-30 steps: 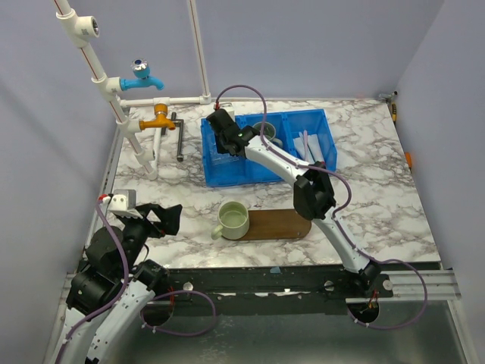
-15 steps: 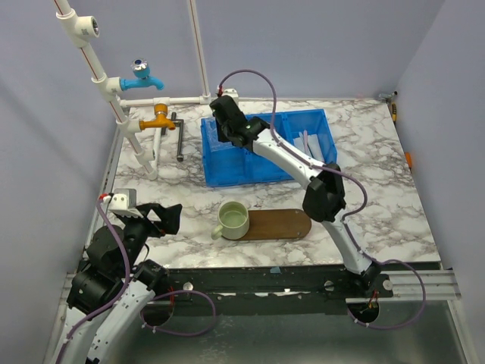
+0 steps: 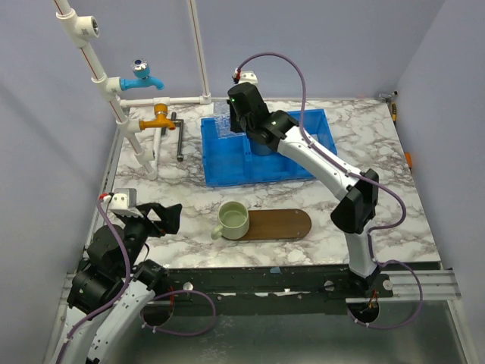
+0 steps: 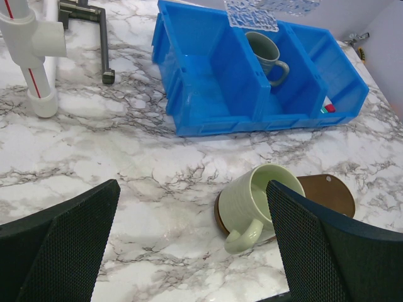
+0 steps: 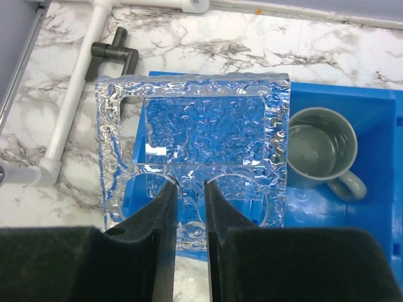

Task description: Prepare toiletry sets of a toothbrush and toothpaste on the tray

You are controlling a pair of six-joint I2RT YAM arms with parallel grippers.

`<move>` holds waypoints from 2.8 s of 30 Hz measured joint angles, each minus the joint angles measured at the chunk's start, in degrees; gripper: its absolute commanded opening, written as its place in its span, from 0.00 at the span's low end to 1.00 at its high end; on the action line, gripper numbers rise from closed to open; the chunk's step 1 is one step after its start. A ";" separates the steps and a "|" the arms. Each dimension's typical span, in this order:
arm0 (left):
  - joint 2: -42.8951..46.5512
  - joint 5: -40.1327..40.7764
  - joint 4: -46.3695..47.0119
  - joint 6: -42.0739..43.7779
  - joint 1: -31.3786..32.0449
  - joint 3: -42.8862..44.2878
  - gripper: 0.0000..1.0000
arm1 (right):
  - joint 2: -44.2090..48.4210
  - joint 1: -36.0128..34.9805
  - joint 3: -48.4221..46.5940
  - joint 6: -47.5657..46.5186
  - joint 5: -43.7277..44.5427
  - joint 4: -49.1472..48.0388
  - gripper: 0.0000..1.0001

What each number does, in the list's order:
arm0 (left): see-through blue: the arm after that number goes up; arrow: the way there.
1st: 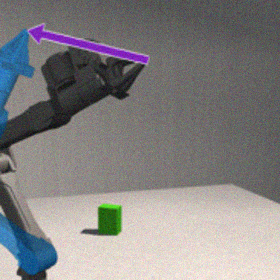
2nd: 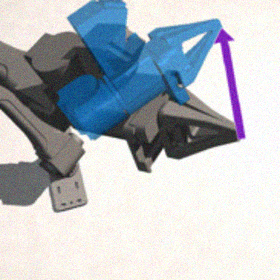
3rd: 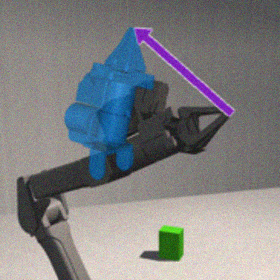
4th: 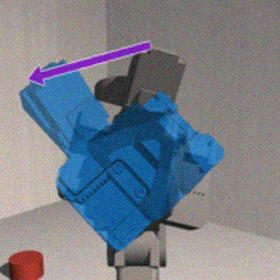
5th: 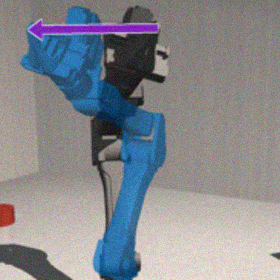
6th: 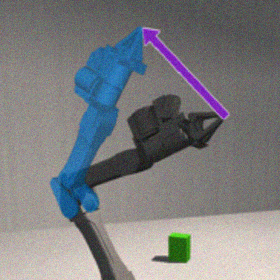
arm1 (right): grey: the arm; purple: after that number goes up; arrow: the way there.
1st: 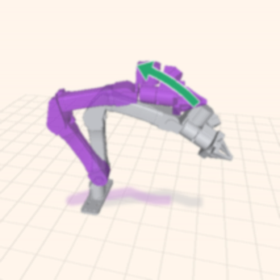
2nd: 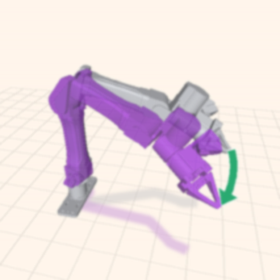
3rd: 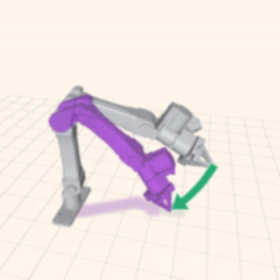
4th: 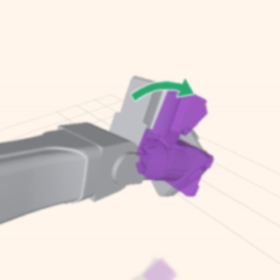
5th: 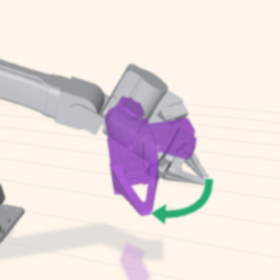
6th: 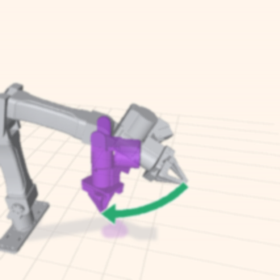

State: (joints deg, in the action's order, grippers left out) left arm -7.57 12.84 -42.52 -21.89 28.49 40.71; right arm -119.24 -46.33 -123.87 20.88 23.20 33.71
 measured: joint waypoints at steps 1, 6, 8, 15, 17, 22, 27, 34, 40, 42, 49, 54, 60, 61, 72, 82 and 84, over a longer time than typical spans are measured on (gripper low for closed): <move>0.00 0.00 -0.02 0.00 0.00 0.00 0.99 | 1.27 -0.04 1.14 0.04 0.15 0.11 0.00; 0.00 0.00 -0.02 0.00 0.00 0.00 0.99 | 10.12 -0.15 11.23 0.61 0.33 -0.33 0.00; 0.00 0.00 -0.02 0.00 0.00 0.00 0.99 | 13.90 -0.17 15.52 1.14 0.57 -0.44 0.00; 0.00 0.00 -0.02 0.00 0.00 -0.02 0.99 | 25.29 -0.96 28.52 3.15 1.42 -0.33 0.00; 0.00 0.00 -0.02 -0.02 0.00 -0.02 0.99 | 28.28 -1.40 32.17 3.93 1.53 -0.09 0.00; 0.00 0.00 -0.02 -0.02 0.00 -0.02 0.99 | 35.39 -2.47 41.20 6.25 1.88 1.29 0.00; 0.00 0.00 -0.02 -0.04 0.00 -0.02 0.99 | 40.96 -3.50 48.98 9.05 2.27 2.91 0.00; 0.00 0.00 -0.02 -0.04 0.00 -0.02 0.99 | 46.10 -5.05 56.87 13.35 2.62 4.68 0.00; 0.02 0.00 -0.02 -0.02 0.00 -0.02 0.99 | 46.42 -8.52 59.30 17.22 3.78 6.21 0.00; 0.02 0.00 -0.02 -0.02 0.00 -0.02 0.99 | 46.51 -9.79 60.43 18.78 4.46 6.21 0.00; 0.92 0.00 -0.02 -0.04 0.00 -0.02 0.99 | 46.49 -14.10 63.58 24.00 6.49 6.29 0.00; 1.42 0.00 -0.02 -0.04 0.00 -0.02 0.99 | 45.24 -17.55 63.63 27.65 8.74 6.38 0.00; 1.64 0.00 -0.02 -0.07 0.00 -0.02 0.99 | 41.51 -21.16 63.63 32.81 11.74 7.50 0.00; 1.77 0.00 -0.02 -0.07 0.00 -0.02 0.99 | 41.13 -21.44 63.63 33.59 12.15 7.80 0.00; 2.69 0.00 -0.02 -0.07 0.00 -0.04 0.99 | 37.92 -22.80 63.63 37.79 14.05 8.44 0.00; 3.17 0.00 -0.02 -0.07 0.00 -0.17 0.99 | 35.41 -23.39 63.60 38.91 14.10 8.46 0.00; 3.21 0.00 -0.02 -0.07 0.00 -0.22 0.99 | 35.36 -23.45 63.60 38.93 14.10 8.44 0.00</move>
State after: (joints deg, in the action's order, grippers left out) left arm -4.36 12.84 -42.54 -21.96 28.49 40.49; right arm -83.88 -69.78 -60.27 59.81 37.30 42.15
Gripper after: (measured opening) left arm 0.987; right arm 0.202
